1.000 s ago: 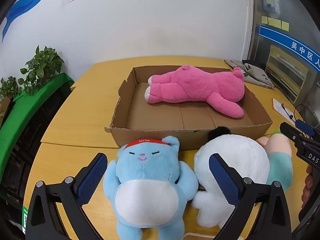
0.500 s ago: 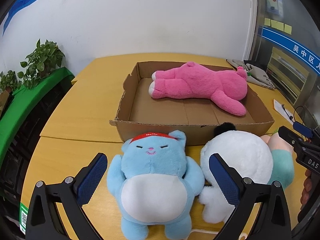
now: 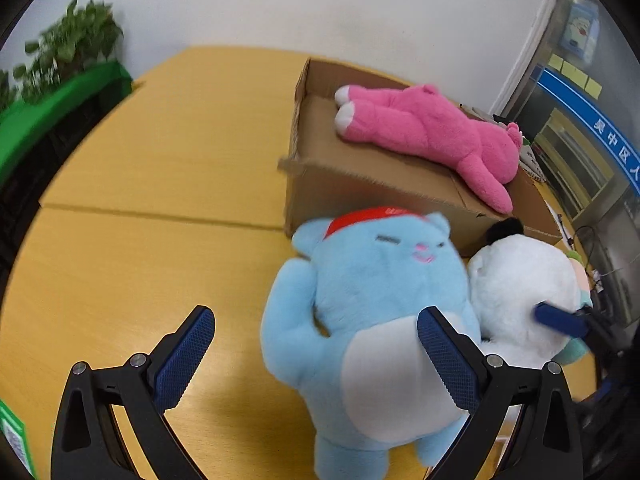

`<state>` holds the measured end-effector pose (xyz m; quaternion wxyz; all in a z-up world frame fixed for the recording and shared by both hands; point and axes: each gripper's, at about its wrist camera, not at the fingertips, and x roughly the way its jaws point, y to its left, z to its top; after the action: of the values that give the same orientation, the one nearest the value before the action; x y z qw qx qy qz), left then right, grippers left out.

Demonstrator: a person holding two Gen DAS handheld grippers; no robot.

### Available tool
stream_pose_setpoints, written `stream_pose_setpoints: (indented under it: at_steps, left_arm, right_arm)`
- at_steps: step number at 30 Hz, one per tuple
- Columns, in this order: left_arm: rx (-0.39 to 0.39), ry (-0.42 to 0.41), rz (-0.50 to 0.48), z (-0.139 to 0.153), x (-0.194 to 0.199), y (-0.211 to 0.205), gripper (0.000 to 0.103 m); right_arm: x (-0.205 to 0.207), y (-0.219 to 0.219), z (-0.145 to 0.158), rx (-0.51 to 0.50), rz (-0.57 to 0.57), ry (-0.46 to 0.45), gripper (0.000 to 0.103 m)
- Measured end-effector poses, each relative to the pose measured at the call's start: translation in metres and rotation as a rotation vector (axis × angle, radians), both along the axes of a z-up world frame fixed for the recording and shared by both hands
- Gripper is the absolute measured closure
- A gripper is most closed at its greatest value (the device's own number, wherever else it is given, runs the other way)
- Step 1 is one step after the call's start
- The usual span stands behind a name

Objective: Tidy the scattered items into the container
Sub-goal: 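Close the left gripper on the blue plush cat's body, then lift the blue cat with the left gripper and carry it over the box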

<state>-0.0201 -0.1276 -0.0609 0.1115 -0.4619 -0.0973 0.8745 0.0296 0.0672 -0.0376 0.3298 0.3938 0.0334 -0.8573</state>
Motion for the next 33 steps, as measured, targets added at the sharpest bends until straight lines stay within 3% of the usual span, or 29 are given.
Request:
stream_pose_setpoints:
  at_steps: [2,4,9,15,18,21,23,25,26,28,30,33]
  left_arm:
    - [0.068,-0.001,0.001,-0.007,0.002,-0.011,0.001]
    - [0.082,-0.005,0.018,-0.011,0.003,-0.020,0.001]
    - [0.100,0.000,0.035,-0.014,0.006,-0.047,0.001]
    - [0.082,0.015,0.028,-0.015,-0.001,-0.080,0.001]
    - [0.079,0.001,0.011,-0.021,-0.010,-0.093,0.001]
    - [0.098,-0.030,-0.026,-0.029,-0.024,-0.095,0.001]
    - [0.083,-0.056,-0.089,-0.036,-0.033,-0.083,0.008]
    - [0.049,-0.084,-0.149,-0.044,-0.038,-0.068,0.031]
    - [0.047,-0.102,-0.171,-0.048,-0.041,-0.063,0.037]
    - [0.076,-0.124,-0.187,-0.051,-0.041,-0.064,0.061]
    - [0.066,-0.134,-0.184,-0.052,-0.038,-0.067,0.068]
    - [0.052,-0.121,-0.186,-0.050,-0.029,-0.067,0.071]
  right_arm:
    - [-0.004,-0.025,-0.016,0.024,0.042,-0.007,0.016]
    - [-0.007,-0.050,-0.030,0.088,0.064,0.053,0.016]
    - [-0.014,-0.071,-0.039,0.006,0.162,-0.003,0.014]
    - [0.004,-0.086,-0.047,-0.078,0.370,-0.069,0.014]
    - [0.006,-0.078,-0.046,-0.063,0.302,-0.050,0.014]
    - [-0.008,-0.049,-0.047,-0.111,0.134,-0.142,0.014]
    - [-0.016,-0.032,-0.048,-0.151,0.042,-0.198,0.014]
    - [-0.018,-0.031,-0.050,-0.100,-0.042,-0.220,0.018]
    - [-0.019,-0.033,-0.053,-0.070,-0.071,-0.224,0.023]
    - [-0.021,-0.036,-0.056,-0.035,-0.125,-0.226,0.025]
    - [-0.026,-0.033,-0.060,-0.042,-0.157,-0.240,0.028]
    - [-0.036,-0.033,-0.067,-0.063,-0.168,-0.322,0.031]
